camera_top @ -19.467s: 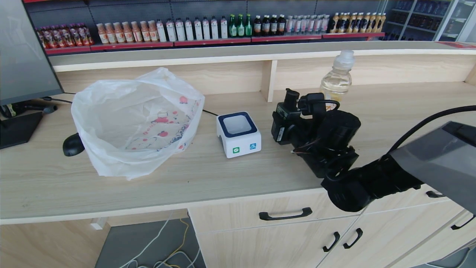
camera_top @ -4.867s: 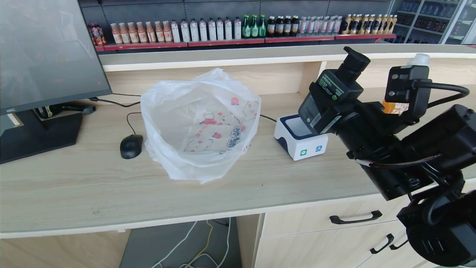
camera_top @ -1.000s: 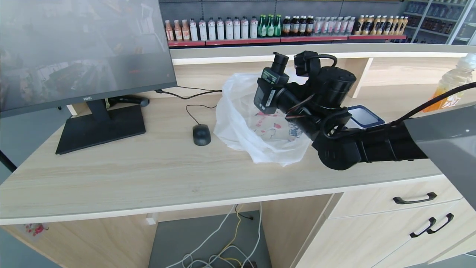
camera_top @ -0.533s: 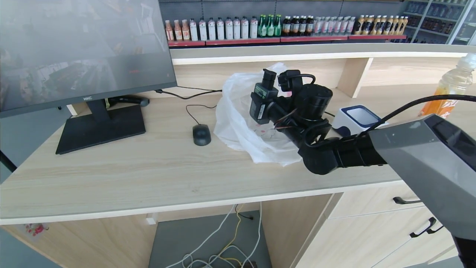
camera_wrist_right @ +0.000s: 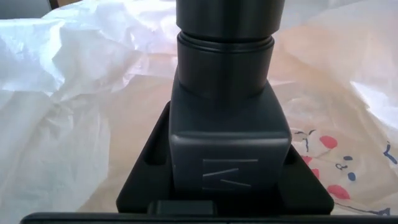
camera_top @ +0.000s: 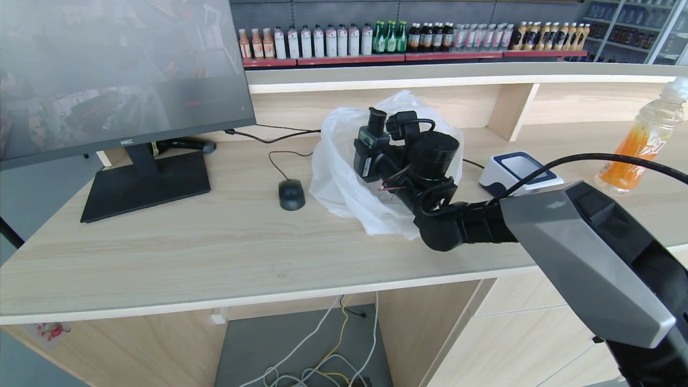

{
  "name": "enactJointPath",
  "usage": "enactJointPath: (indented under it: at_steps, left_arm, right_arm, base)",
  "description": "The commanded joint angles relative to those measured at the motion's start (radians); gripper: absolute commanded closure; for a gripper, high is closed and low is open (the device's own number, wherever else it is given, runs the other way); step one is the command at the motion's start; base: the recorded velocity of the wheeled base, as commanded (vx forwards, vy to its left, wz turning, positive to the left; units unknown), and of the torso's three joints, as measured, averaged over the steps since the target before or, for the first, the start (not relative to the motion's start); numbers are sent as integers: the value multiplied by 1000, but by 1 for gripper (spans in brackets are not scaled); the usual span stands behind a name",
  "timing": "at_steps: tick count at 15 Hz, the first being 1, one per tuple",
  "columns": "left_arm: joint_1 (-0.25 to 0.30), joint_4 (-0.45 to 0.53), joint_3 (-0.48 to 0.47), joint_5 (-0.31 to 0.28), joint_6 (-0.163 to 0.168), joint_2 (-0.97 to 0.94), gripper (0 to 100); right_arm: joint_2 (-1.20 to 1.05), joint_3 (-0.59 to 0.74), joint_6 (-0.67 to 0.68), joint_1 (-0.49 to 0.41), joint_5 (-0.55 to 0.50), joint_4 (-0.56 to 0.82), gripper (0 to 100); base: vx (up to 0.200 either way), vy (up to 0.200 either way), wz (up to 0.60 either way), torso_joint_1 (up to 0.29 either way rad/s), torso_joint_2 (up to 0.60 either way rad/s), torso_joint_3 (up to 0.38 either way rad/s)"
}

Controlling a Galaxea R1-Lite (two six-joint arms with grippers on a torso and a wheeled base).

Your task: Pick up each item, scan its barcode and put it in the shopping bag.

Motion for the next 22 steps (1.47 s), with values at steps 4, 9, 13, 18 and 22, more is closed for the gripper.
enactJointPath:
  at_steps: [4, 9, 13, 18, 22]
  left_arm:
    - [0, 0, 0, 0, 0, 0, 0]
    - [0, 0, 0, 0, 0, 0, 0]
    - [0, 0, 0, 0, 0, 0, 0]
    - [0, 0, 0, 0, 0, 0, 0]
    - [0, 0, 0, 0, 0, 0, 0]
  right_arm:
    - [19, -4, 0, 0, 1, 0, 100]
    - [29, -3, -3, 2, 0, 8, 100]
    - [45, -7, -21, 6, 10, 6, 100]
    - [37, -6, -106, 13, 72, 6, 100]
    - [2, -13, -106, 13, 72, 34, 100]
  base:
    - [0, 0, 0, 0, 0, 0]
    - [0, 0, 0, 0, 0, 0]
    - [0, 0, 0, 0, 0, 0]
    - [0, 0, 0, 0, 0, 0]
    - [0, 0, 0, 0, 0, 0]
